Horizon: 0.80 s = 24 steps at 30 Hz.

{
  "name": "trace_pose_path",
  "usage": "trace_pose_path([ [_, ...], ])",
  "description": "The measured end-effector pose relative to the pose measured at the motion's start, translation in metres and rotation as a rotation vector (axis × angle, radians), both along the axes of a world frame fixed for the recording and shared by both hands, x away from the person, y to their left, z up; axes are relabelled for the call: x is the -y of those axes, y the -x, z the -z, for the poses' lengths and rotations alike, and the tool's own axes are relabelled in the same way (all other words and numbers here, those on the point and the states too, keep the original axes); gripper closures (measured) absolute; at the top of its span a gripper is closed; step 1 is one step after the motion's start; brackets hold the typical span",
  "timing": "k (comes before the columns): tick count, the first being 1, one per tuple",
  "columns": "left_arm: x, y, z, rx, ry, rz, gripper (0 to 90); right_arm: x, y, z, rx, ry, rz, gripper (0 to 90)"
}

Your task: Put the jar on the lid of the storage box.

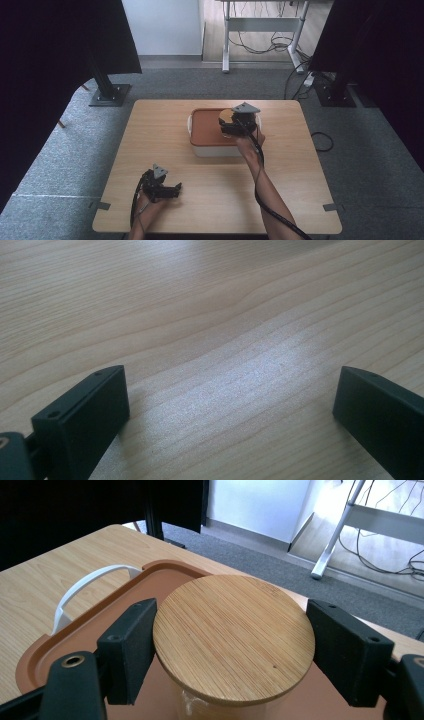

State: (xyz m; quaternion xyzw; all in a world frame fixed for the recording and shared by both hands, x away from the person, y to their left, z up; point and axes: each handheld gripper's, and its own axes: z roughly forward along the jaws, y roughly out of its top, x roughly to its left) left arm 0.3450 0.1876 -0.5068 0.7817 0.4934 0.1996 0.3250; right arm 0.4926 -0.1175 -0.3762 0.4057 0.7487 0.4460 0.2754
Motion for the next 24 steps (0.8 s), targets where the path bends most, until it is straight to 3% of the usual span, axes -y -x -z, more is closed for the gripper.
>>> trace_pose_path([
  [4, 0.000, 0.000, 0.000, 0.000, 0.000, 0.000, 1.3, 0.003, -0.001, 0.002, -0.004, -0.023, -0.002, 22.8],
  [12, 0.000, 0.000, 0.000, 0.000, 0.000, 0.000, 1.2, 0.004, -0.003, 0.001, -0.011, -0.020, -0.019, 21.9],
  [19, 0.000, 0.000, 0.000, 0.000, 0.000, 0.000, 1.2, 0.008, -0.008, 0.004, -0.041, -0.040, -0.064, 6.7],
  [24, 0.000, 0.000, 0.000, 0.000, 0.000, 0.001, 1.2, 0.011, -0.007, 0.005, -0.034, -0.057, -0.076, 3.0],
])
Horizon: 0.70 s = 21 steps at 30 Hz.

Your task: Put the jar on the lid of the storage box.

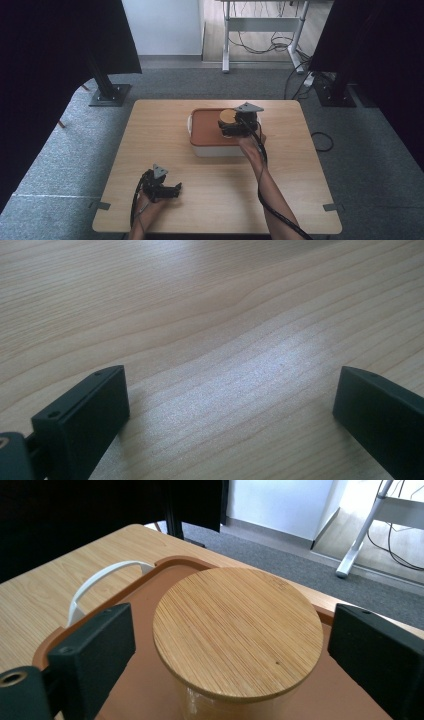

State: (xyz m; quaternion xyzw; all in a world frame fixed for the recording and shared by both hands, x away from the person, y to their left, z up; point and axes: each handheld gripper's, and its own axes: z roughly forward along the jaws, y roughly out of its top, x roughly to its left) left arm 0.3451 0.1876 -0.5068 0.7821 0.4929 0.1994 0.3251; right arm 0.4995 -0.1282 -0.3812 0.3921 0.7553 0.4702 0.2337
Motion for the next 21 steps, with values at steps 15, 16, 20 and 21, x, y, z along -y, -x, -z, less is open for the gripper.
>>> trace_pose_path([
  [15, 0.000, 0.000, 0.000, 0.002, -0.003, 0.002, 1.2, 0.008, 0.015, -0.005, 0.037, -0.001, -0.039, 2.8],
  [16, 0.000, 0.000, 0.000, 0.001, -0.003, 0.002, 1.3, 0.009, 0.017, -0.006, 0.041, -0.001, -0.040, 2.8],
  [20, 0.000, 0.000, 0.000, 0.000, -0.003, 0.003, 1.2, 0.014, 0.025, -0.009, 0.053, -0.004, -0.047, 3.2],
  [21, 0.000, 0.000, 0.000, -0.001, 0.000, 0.002, 1.3, 0.015, 0.026, -0.010, 0.054, -0.001, -0.047, 3.3],
])
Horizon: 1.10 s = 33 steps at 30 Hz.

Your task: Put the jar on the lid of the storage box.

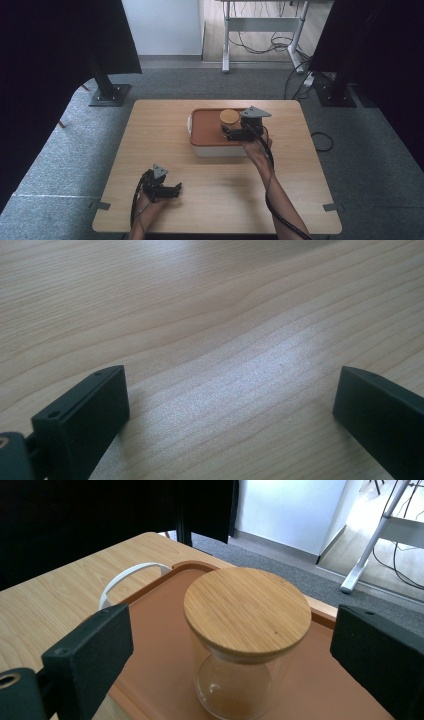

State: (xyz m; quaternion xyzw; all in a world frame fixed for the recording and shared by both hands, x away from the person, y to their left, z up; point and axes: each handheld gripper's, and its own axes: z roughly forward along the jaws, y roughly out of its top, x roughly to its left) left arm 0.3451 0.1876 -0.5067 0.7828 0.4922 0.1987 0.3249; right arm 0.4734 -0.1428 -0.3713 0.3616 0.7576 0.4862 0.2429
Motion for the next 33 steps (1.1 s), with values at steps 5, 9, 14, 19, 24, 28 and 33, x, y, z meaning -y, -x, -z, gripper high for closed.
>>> trace_pose_path([
  [5, 0.001, 0.000, 0.000, 0.005, 0.008, -0.008, 1.2, 0.004, 0.006, 0.000, 0.004, 0.013, 0.001, 3.5],
  [9, 0.001, 0.000, 0.001, 0.006, 0.010, -0.008, 1.3, 0.009, 0.013, 0.002, 0.009, 0.013, -0.004, 3.9],
  [14, 0.000, 0.000, 0.000, 0.003, -0.001, -0.001, 1.2, 0.015, 0.020, 0.005, 0.010, 0.016, -0.003, 4.2],
  [19, 0.000, 0.000, 0.000, 0.002, -0.003, 0.001, 1.3, 0.019, 0.027, 0.006, 0.011, 0.020, -0.007, 4.4],
  [24, 0.000, 0.000, 0.000, 0.003, -0.001, 0.000, 1.3, 0.022, 0.032, 0.008, 0.010, 0.032, -0.013, 5.0],
  [28, 0.000, 0.000, 0.000, 0.006, 0.005, -0.005, 1.3, 0.025, 0.037, 0.010, 0.011, 0.038, -0.017, 5.4],
  [33, 0.001, 0.000, 0.000, 0.006, 0.006, -0.007, 1.3, 0.026, 0.042, 0.010, 0.016, 0.047, -0.022, 5.8],
])
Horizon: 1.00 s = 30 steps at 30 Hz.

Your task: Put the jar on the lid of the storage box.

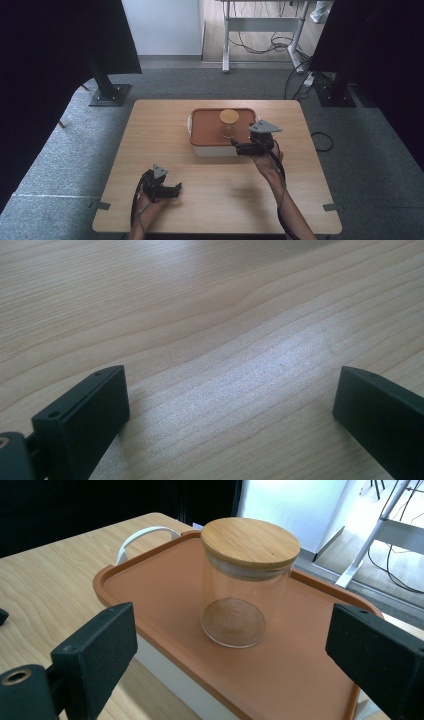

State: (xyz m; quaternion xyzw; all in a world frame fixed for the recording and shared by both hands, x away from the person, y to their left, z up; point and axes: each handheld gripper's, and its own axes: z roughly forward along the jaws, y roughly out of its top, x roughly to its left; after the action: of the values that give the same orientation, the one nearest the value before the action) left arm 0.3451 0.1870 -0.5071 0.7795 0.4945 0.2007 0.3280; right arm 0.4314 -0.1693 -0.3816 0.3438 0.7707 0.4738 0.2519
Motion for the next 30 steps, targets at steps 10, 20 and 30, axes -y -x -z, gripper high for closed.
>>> trace_pose_path([
  [10, 0.000, 0.000, 0.000, -0.001, 0.000, 0.000, 1.3, 0.006, 0.013, 0.001, 0.007, 0.014, -0.013, 6.8],
  [20, 0.000, 0.000, 0.000, -0.003, 0.000, -0.001, 1.3, 0.019, 0.029, 0.003, 0.015, 0.019, -0.014, 7.3],
  [30, 0.000, 0.000, 0.000, -0.002, 0.000, -0.001, 1.3, 0.032, 0.042, 0.008, 0.013, 0.024, 0.003, 7.9],
])
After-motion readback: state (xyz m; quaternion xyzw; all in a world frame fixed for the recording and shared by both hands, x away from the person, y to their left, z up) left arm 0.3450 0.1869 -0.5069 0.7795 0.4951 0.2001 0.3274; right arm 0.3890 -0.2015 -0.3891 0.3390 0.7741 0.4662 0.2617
